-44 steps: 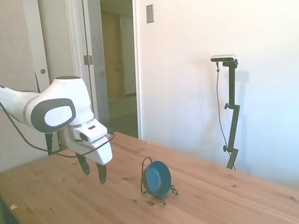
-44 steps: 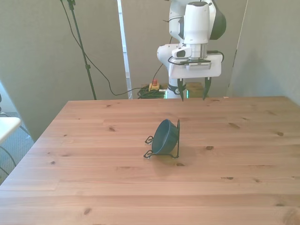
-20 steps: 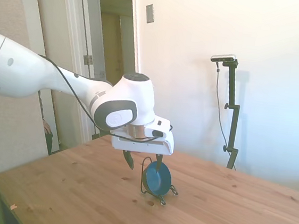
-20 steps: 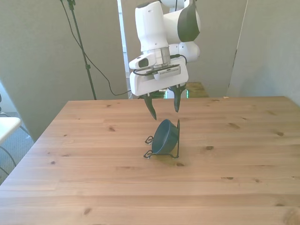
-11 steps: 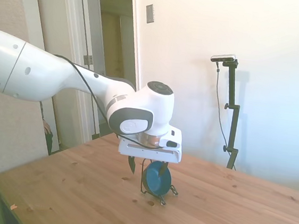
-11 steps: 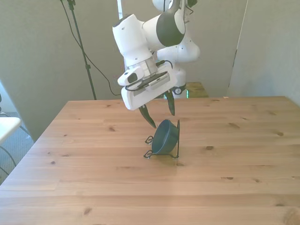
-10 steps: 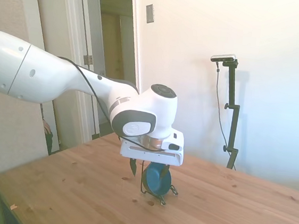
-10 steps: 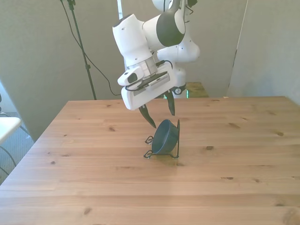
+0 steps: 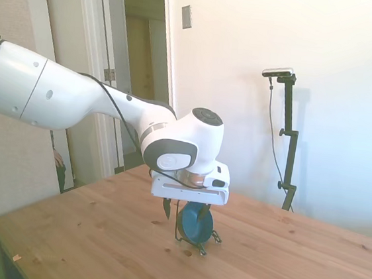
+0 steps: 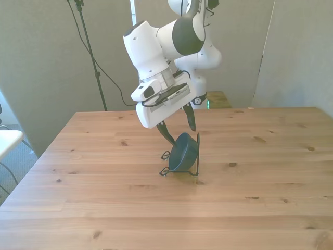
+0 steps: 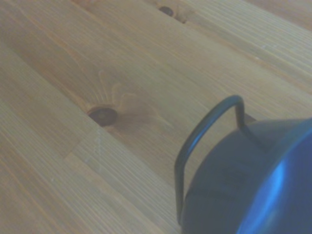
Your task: Unload the bowl
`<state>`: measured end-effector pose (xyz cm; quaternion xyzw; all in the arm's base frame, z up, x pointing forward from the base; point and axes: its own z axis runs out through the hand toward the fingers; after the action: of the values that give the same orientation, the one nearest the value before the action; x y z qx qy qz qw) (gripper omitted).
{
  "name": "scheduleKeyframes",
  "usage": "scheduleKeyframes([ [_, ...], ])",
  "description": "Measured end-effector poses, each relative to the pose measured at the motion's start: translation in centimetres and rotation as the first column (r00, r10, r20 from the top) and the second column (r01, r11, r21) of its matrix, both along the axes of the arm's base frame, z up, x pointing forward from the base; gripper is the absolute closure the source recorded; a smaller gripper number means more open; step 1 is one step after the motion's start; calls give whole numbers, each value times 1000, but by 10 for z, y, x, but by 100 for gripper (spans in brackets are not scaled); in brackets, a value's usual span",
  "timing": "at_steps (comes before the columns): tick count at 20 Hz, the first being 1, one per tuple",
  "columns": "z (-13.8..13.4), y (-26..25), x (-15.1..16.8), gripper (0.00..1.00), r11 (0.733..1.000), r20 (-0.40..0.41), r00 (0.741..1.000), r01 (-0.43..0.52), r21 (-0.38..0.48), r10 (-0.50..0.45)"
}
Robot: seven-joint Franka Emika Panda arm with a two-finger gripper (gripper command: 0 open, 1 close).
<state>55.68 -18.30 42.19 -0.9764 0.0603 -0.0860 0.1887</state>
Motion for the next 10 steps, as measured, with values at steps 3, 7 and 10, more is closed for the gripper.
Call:
scheduleKeyframes([
  [3,0,0,1,100,1000,11,1000,-4,11,4],
  [7,-2,1,4,100,1000,23,1000,-8,26,7],
  [10,-8,1,11,100,999,21,1000,-5,39,4],
])
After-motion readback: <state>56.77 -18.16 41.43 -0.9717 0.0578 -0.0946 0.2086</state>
